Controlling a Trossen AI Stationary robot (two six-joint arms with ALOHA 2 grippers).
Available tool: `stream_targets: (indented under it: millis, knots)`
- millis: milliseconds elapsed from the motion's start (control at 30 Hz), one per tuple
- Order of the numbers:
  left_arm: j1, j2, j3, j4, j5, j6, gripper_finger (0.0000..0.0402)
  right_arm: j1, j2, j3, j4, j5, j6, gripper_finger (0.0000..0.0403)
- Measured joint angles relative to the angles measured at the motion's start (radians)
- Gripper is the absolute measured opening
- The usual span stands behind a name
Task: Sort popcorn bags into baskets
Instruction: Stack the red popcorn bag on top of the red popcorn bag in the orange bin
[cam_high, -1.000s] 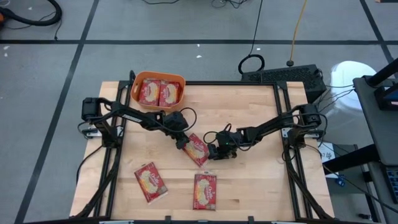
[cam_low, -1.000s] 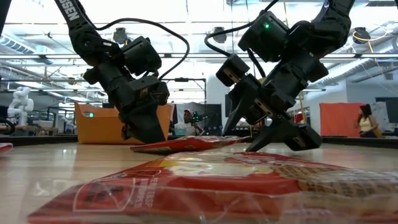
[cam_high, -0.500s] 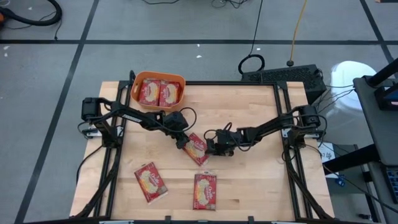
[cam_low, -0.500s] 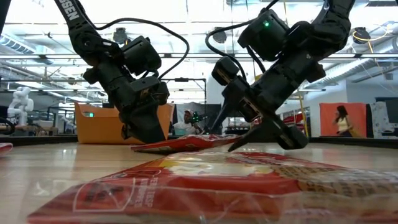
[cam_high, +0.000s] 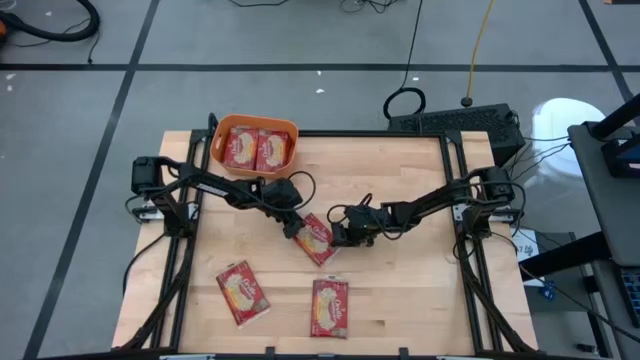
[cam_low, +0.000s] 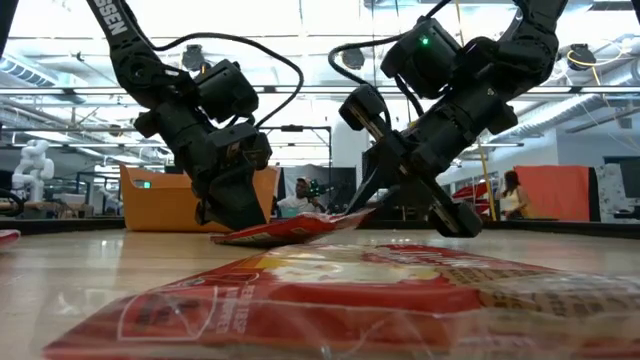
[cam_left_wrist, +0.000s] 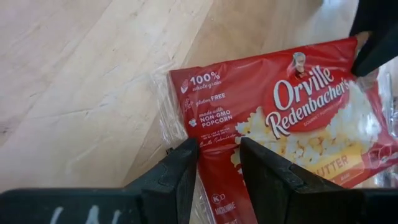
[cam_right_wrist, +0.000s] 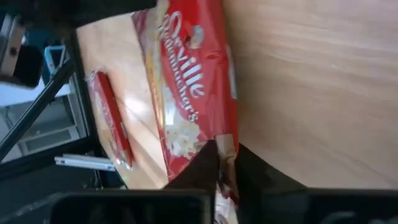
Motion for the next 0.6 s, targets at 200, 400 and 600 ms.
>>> stream_targets:
  millis: [200, 400, 600]
  knots:
    - [0.008, -0.116, -0.004, -0.015, 0.022, -0.021, 0.0132, 0.000, 0.000, 0.000, 0.066, -0.007, -0.050, 0.0011]
    - [0.047, -0.294, -0.002, -0.067, 0.055, -0.014, 0.0153, -0.002, -0.007, 0.001, 0.087, -0.028, -0.119, 0.0004]
    - [0.079, -0.434, 0.000, -0.098, 0.103, -0.069, 0.0192, -0.008, -0.092, 0.001, 0.039, -0.026, -0.249, 0.0001]
